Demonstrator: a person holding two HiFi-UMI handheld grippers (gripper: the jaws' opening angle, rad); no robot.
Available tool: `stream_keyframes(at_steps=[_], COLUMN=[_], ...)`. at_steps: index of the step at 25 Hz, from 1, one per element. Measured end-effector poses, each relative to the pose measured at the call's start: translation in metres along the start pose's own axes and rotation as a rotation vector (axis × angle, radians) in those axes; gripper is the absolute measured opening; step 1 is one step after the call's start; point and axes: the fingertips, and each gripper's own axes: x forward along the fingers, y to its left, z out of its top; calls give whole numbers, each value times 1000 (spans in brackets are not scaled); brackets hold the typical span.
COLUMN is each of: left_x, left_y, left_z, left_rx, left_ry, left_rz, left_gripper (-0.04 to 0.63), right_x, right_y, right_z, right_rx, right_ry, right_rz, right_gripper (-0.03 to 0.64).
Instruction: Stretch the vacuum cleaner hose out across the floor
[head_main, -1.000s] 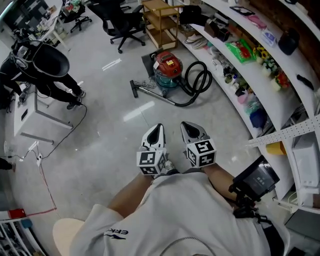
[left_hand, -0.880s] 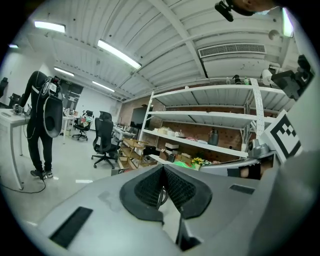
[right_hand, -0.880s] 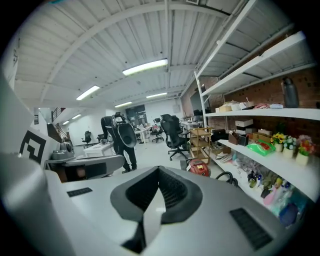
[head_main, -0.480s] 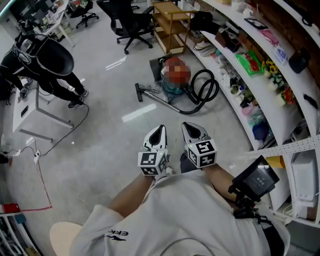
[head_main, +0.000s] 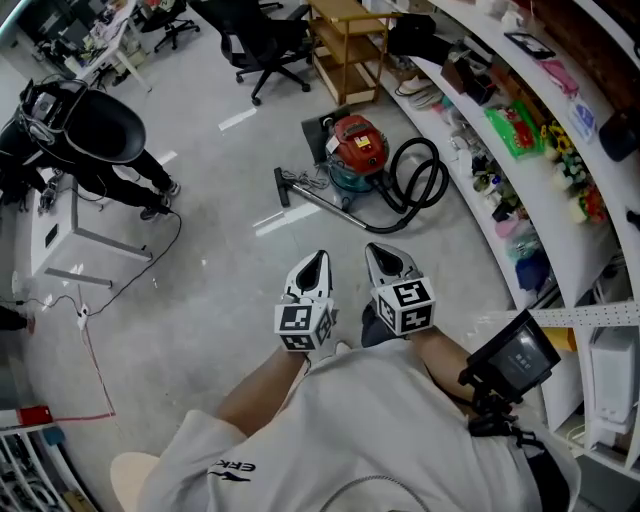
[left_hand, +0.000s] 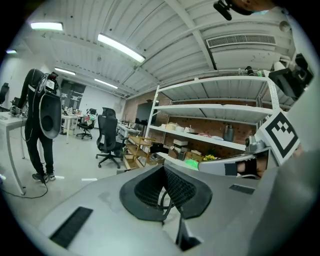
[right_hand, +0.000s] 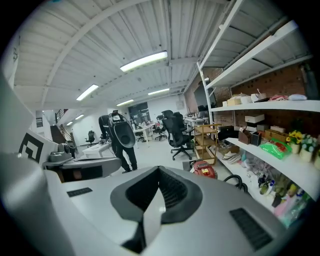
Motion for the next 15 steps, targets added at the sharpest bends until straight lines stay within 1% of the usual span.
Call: stream_keyframes(at_steps=[7,10,15], left_x=[91,132,194], left_y=[0,1,3], left_z=[-5,-6,-5], left_rx=[11,34,34], left_ry=[68,99,140], left_rz=[3,1,23], left_gripper=[2,2,2], right_x=[47,68,98], right_y=[-79,-114,-169], right_z=[7,13,20], right_rx=[47,65,94], right_ry=[42,59,84], right_rz=[-1,-4,-5], right_gripper=[2,2,2])
